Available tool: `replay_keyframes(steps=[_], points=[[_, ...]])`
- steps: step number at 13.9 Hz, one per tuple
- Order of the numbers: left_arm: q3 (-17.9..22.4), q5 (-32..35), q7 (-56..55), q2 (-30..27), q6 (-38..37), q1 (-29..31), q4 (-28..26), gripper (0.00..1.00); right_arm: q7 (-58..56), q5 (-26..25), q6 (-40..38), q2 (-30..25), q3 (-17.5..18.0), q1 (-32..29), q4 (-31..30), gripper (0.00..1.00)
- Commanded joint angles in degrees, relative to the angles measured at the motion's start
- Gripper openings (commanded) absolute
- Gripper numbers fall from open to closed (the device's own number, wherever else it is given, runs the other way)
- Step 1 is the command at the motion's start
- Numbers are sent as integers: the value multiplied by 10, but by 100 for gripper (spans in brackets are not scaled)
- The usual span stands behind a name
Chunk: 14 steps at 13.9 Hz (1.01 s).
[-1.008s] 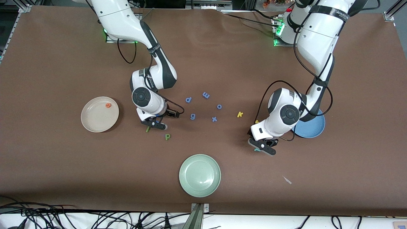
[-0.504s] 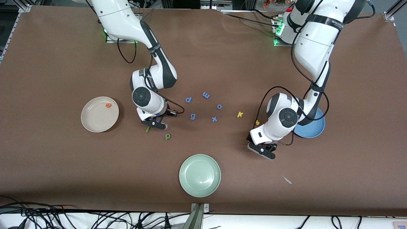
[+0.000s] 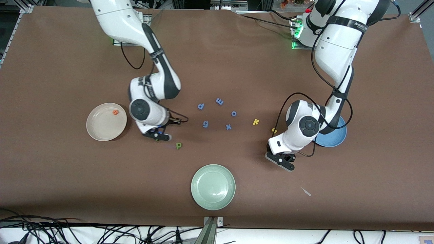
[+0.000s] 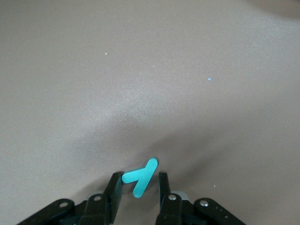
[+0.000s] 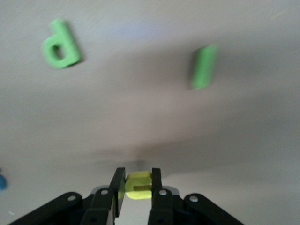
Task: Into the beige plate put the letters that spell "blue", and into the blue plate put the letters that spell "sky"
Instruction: 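Drop the yellow u on the cream plate while the left drops teal y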
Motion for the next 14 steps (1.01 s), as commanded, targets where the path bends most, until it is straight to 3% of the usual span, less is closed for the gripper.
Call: replay_keyframes(steps=[1, 5, 10, 12, 14], points=[[2, -10, 18, 11, 0, -1, 15, 36, -83, 8, -69, -33, -61, -8, -7, 0], [2, -10, 18, 8, -1, -1, 15, 27, -199, 6, -118, -21, -146, -14, -9, 0], [2, -9, 17, -2, -2, 0, 14, 20, -231, -6, -118, -3, -152, -69, -16, 1], [2, -10, 16, -2, -2, 0, 14, 20, -237, -6, -118, 9, -153, -81, -17, 22], [3, -9, 16, -9, -6, 0, 14, 20, -237, -6, -118, 7, -153, -83, -19, 89]])
